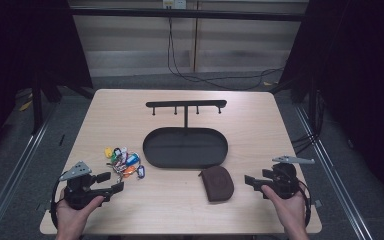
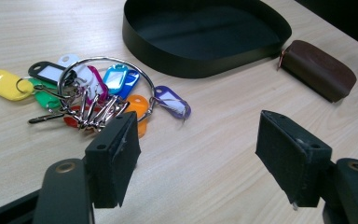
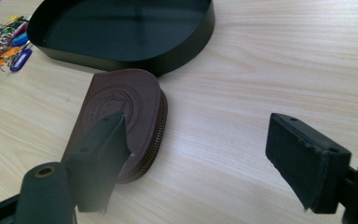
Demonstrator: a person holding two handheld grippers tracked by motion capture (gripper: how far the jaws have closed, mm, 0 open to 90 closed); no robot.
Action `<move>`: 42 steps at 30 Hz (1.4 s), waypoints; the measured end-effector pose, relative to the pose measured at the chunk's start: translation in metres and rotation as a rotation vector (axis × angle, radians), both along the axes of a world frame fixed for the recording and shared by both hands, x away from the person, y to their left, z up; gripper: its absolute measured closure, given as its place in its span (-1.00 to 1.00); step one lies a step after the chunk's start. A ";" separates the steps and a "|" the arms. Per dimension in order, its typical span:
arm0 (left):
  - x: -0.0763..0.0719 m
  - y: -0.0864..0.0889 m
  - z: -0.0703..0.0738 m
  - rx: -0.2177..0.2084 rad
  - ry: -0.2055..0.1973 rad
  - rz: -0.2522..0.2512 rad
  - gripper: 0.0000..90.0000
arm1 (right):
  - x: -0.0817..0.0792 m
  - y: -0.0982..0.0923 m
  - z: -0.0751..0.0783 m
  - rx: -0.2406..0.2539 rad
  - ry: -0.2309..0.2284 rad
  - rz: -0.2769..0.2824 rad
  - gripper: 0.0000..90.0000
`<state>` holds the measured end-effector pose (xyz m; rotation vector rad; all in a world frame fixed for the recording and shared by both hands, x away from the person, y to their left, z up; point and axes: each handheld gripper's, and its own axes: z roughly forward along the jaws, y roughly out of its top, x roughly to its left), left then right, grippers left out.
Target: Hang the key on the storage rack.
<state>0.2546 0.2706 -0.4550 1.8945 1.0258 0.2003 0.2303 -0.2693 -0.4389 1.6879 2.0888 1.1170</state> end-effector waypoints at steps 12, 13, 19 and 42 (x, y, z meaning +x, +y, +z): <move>-0.001 0.003 0.000 -0.017 0.007 0.012 -0.33 | 0.021 0.018 0.020 -0.008 0.087 0.067 -0.53; -0.001 0.003 0.000 -0.018 0.008 0.012 -0.33 | 0.023 0.021 0.021 -0.012 0.098 0.070 -0.54; -0.001 0.002 0.000 -0.012 0.007 0.007 -0.33 | 0.036 0.031 0.023 -0.018 0.179 0.096 -0.59; 0.000 0.001 0.000 -0.007 0.007 0.002 -0.32 | 0.080 0.063 0.010 -0.119 0.446 0.181 -0.54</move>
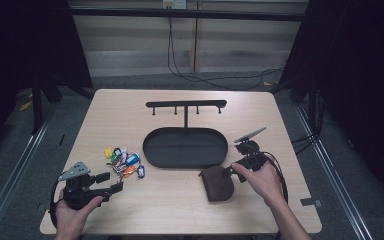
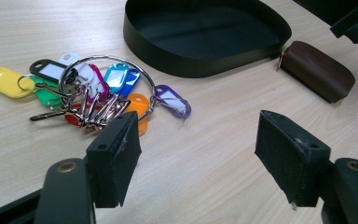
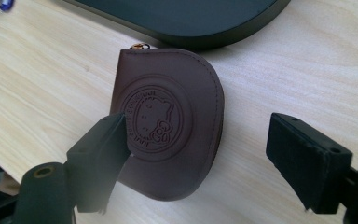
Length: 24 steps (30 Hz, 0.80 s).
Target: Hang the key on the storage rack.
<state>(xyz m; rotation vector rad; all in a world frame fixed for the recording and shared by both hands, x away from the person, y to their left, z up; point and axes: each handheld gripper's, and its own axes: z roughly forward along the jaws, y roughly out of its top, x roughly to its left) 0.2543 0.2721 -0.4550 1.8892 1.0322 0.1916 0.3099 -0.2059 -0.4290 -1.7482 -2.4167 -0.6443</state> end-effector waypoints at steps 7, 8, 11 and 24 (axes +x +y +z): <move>0.000 0.001 0.000 -0.003 0.002 0.001 -0.32 | 0.004 0.008 -0.006 -0.008 0.023 0.026 -0.57; 0.000 0.001 0.000 -0.003 0.002 0.001 -0.32 | 0.004 0.009 -0.007 -0.013 0.025 0.028 -0.58; 0.000 0.000 0.000 -0.001 0.001 -0.002 -0.32 | 0.005 0.014 -0.012 -0.027 0.053 0.038 -0.62; 0.000 0.000 0.000 0.001 0.002 -0.003 -0.32 | 0.007 0.030 -0.033 -0.062 0.109 0.055 -0.62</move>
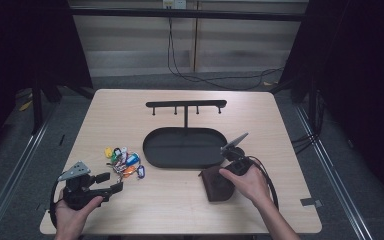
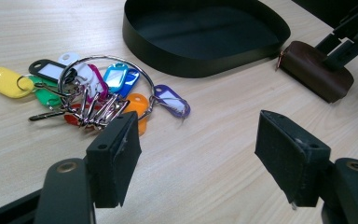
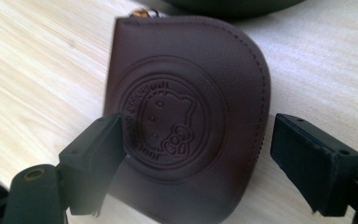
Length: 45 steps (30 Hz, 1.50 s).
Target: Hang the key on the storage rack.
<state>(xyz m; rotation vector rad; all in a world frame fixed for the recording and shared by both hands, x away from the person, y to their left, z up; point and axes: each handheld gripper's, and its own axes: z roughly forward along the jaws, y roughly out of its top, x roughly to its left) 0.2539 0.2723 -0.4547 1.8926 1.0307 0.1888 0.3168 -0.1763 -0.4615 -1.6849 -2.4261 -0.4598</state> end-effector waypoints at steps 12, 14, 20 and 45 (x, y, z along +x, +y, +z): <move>0.000 0.000 0.000 -0.001 0.002 -0.001 -0.32 | 0.002 0.004 -0.008 -0.014 0.019 -0.021 -0.69; 0.000 -0.001 0.000 0.001 0.004 -0.004 -0.32 | 0.002 0.005 -0.007 -0.012 0.013 -0.020 -0.63; 0.001 -0.001 0.000 -0.002 0.004 0.000 -0.32 | 0.000 -0.001 -0.010 0.074 0.021 -0.041 -0.47; 0.001 0.000 -0.001 -0.004 0.009 0.000 -0.32 | -0.002 -0.012 0.015 0.109 -0.030 -0.067 0.55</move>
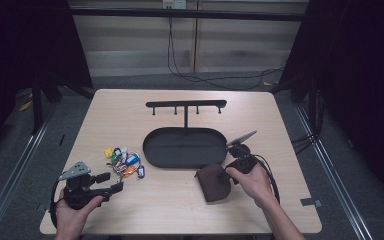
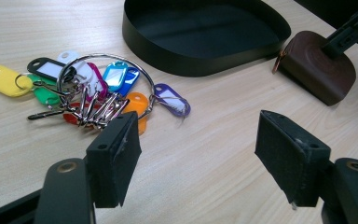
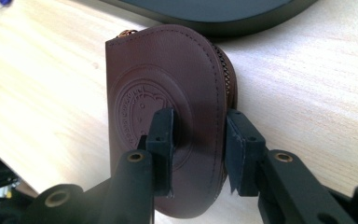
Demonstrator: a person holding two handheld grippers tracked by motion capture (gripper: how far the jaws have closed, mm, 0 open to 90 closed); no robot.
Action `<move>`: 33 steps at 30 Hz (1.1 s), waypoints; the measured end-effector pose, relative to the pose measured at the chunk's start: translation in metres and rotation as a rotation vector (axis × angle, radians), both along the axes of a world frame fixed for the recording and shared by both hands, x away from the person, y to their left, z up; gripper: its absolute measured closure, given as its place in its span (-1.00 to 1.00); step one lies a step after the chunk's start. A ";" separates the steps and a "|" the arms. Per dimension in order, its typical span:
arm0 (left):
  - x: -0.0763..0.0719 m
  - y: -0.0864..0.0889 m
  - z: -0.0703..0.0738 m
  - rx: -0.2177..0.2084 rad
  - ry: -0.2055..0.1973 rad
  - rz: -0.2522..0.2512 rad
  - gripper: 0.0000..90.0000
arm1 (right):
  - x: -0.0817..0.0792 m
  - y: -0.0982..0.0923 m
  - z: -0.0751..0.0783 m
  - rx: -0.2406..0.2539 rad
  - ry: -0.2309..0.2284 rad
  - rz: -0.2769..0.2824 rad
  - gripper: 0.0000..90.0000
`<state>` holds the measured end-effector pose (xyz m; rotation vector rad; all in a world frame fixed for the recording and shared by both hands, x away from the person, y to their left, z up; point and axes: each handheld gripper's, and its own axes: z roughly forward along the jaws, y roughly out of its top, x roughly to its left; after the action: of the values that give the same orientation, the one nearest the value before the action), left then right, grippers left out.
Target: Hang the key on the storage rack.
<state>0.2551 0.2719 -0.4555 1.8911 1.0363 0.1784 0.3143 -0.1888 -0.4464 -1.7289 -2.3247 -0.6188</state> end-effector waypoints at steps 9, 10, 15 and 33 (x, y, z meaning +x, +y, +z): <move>0.000 0.000 0.000 0.001 0.001 0.000 -0.32 | -0.001 0.005 0.018 0.018 -0.033 0.043 0.80; 0.000 0.000 0.000 0.000 0.002 0.000 -0.32 | -0.001 0.007 0.019 0.008 -0.037 0.045 0.80; 0.000 0.000 0.000 0.000 0.002 0.000 -0.32 | -0.003 0.013 0.026 -0.006 -0.049 0.077 0.84; 0.000 0.000 0.000 0.001 0.003 -0.005 -0.32 | -0.010 0.019 0.057 -0.140 -0.066 0.117 0.88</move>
<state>0.2554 0.2715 -0.4559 1.8947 1.0340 0.1729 0.3044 -0.1698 -0.3897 -1.6366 -2.5495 -0.5113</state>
